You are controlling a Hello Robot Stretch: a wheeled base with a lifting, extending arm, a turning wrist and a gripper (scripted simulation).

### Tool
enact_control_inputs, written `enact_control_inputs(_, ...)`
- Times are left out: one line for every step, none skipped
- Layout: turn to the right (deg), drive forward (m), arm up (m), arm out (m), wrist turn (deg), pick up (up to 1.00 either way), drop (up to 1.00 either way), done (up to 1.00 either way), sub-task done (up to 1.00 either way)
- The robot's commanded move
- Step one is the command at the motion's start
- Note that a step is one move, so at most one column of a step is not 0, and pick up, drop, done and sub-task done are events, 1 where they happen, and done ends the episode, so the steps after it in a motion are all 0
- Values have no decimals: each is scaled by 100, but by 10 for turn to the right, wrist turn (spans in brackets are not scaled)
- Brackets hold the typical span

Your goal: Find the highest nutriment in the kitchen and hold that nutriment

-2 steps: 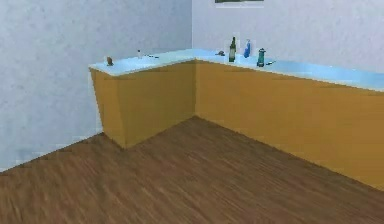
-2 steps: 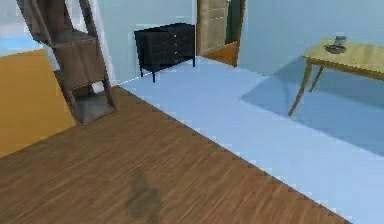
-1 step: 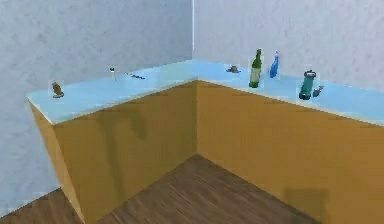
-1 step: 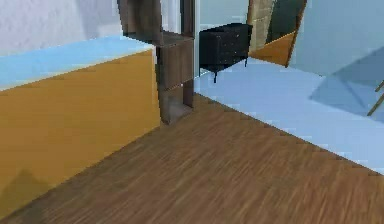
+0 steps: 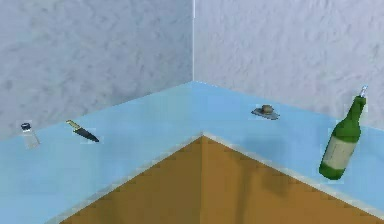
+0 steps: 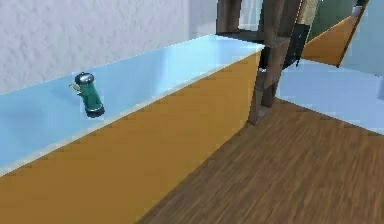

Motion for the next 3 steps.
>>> enact_control_inputs(-150, 0, 0, 0, 0, 0, 0, 0, 0)
enact_control_inputs(0, 5, 0, 0, 0, 0, 0, 0, 0)
enact_control_inputs(-450, 0, 0, 0, 0, 0, 0, 0, 0)
